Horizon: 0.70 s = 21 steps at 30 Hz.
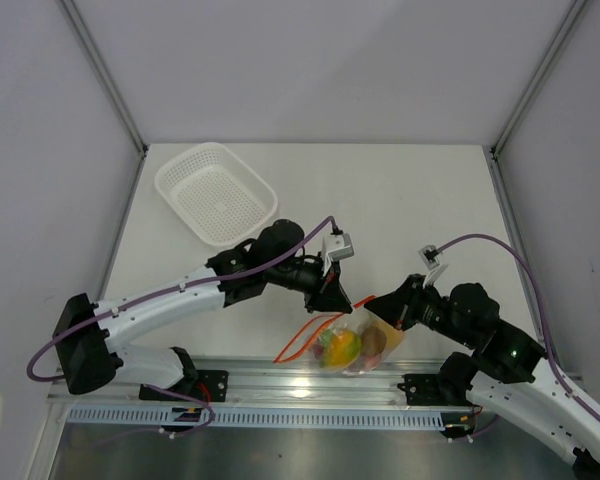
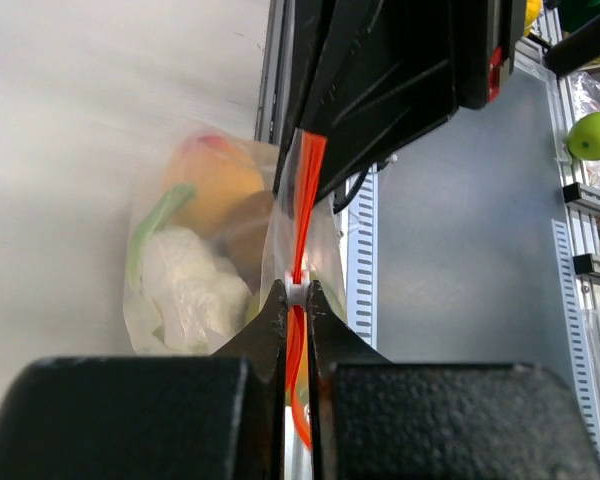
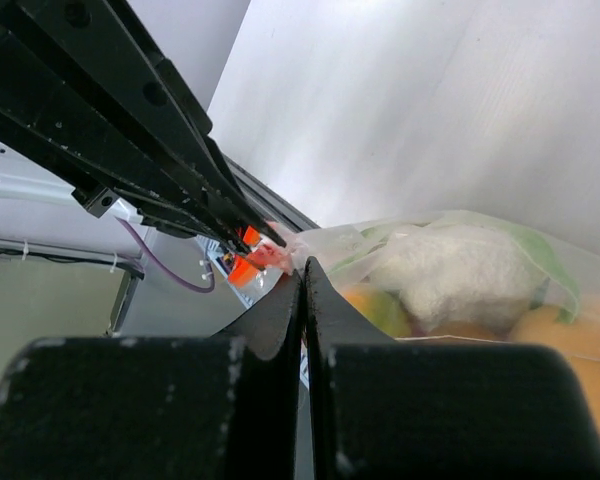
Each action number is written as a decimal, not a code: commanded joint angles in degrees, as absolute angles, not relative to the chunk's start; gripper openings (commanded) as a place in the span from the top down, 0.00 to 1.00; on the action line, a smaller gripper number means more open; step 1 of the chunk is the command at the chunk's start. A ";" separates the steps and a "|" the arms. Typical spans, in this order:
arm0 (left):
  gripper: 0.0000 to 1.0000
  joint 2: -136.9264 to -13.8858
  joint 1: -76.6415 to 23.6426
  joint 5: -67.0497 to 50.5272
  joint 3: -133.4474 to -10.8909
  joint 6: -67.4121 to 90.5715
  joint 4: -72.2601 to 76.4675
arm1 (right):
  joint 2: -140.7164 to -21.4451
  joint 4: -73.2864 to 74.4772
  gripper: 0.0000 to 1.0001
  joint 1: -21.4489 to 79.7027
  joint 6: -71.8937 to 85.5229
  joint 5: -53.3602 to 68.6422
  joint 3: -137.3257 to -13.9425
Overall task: Place the food in the zip-top bag and seal the zipper
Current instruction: Zip the zipper food storage bag at the center of the board.
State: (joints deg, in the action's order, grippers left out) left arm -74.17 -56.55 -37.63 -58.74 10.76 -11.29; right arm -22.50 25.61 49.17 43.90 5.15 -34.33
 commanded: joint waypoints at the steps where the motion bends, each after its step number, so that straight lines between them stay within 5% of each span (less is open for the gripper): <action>1: 1.00 -70.76 -57.22 -37.88 -56.61 11.87 -16.17 | -21.09 20.83 1.00 49.04 44.04 0.88 -36.56; 12: 0.99 -64.60 -57.22 -36.91 -55.19 12.22 -20.12 | -26.78 25.04 1.00 48.87 36.05 8.76 -41.11; 17: 0.99 -64.69 -57.22 -40.24 -57.83 12.39 -20.65 | -34.44 30.32 0.65 48.95 27.44 14.58 -47.63; 21: 0.99 -65.39 -57.22 -40.69 -59.15 11.60 -23.02 | -37.79 33.65 0.53 48.87 19.80 17.31 -53.08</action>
State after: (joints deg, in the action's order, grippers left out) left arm -65.89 -56.88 -38.35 -55.96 11.57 -21.17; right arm -36.80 31.05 48.99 28.62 13.54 -47.88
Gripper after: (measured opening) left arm 0.031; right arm 0.443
